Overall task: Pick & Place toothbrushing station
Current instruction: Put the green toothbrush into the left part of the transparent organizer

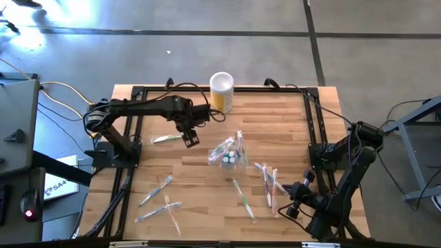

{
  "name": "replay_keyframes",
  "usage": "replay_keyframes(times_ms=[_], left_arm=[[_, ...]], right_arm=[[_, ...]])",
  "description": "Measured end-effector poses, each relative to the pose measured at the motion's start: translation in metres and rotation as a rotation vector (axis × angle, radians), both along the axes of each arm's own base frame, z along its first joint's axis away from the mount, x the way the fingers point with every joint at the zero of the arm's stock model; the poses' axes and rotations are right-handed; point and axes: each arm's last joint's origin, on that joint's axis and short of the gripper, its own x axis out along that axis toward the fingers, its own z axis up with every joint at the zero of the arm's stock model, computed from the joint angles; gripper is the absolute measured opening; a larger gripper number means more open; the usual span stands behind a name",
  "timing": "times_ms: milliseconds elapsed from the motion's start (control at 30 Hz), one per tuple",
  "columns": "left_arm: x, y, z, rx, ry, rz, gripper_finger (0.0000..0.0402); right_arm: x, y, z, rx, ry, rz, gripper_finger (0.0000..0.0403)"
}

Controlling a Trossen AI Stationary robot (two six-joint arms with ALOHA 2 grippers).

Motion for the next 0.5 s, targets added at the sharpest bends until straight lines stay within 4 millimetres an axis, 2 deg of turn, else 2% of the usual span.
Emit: replay_keyframes(times_ms=[200,500], left_arm=[[-0.008,0.016,-0.031,-0.06,0.018,0.044,0.0197],[-0.017,0.014,-0.072,-0.066,0.034,0.035,0.0197]], right_arm=[[-0.005,0.0,-0.005,-0.008,0.002,0.018,0.0004],[-0.003,-0.006,-0.013,-0.017,0.005,-0.005,0.0004]])
